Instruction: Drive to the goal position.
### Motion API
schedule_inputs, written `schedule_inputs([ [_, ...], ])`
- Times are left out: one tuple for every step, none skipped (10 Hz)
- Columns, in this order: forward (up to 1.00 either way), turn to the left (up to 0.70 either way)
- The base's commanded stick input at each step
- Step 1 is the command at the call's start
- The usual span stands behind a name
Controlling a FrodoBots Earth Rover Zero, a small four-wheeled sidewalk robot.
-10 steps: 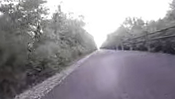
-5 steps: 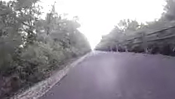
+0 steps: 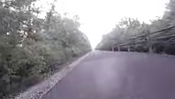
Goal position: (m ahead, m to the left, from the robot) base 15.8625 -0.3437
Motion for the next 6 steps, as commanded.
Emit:
schedule_inputs([
  [1.00, 0.00],
  [1.00, 0.00],
  [1.00, -0.03],
  [1.00, -0.06],
  [1.00, -0.06],
  [1.00, -0.06],
])
